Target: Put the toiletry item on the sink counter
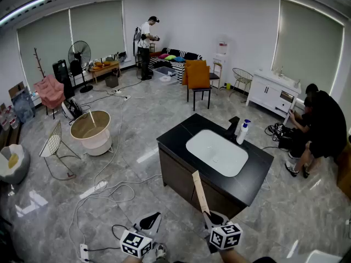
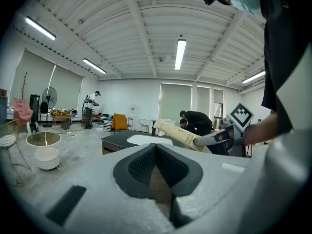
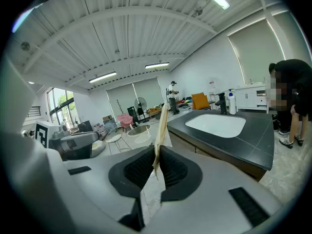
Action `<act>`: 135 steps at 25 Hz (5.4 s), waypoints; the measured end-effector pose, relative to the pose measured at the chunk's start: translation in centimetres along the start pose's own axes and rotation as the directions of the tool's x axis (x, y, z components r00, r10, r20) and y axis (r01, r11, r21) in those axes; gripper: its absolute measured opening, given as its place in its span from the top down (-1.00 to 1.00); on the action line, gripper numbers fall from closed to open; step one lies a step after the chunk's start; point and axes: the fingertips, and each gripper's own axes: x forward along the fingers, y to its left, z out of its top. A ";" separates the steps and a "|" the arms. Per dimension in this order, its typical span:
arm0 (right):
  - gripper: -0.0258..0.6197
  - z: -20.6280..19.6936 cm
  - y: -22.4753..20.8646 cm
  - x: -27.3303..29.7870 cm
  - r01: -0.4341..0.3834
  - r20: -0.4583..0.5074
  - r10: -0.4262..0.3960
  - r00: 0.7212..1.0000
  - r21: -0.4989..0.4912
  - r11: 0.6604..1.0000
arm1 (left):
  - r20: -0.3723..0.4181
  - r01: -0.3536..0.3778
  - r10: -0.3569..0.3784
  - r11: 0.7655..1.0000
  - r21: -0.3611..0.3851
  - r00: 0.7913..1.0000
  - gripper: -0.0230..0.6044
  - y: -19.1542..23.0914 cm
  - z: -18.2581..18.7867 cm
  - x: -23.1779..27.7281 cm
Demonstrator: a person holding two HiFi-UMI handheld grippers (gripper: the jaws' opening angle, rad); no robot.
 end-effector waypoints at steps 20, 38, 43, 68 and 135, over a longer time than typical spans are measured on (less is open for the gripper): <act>0.81 4.1 2.0 11.9 0.088 0.064 -0.094 0.994 0.099 0.991 | 0.007 0.077 -0.077 0.997 -0.012 0.997 0.93 13.5 1.3 3.4; 0.81 7.8 -2.1 23.8 0.097 0.021 -0.100 0.995 0.109 0.989 | -0.029 0.038 -0.040 0.997 -0.074 0.999 0.93 22.8 0.6 11.2; 0.81 9.9 -5.5 27.8 0.085 0.005 -0.086 0.996 0.110 0.990 | -0.023 0.010 -0.012 0.997 -0.075 1.000 0.93 25.0 1.7 15.8; 0.81 13.6 -18.0 42.2 0.048 -0.080 -0.041 0.996 0.090 0.995 | -0.013 -0.090 0.089 0.990 -0.105 0.996 0.93 30.0 2.6 31.0; 0.08 15.3 -23.8 63.3 0.430 -0.201 -0.399 0.895 0.149 0.890 | -0.054 0.043 -0.047 0.997 -0.066 0.997 0.93 49.7 6.2 41.4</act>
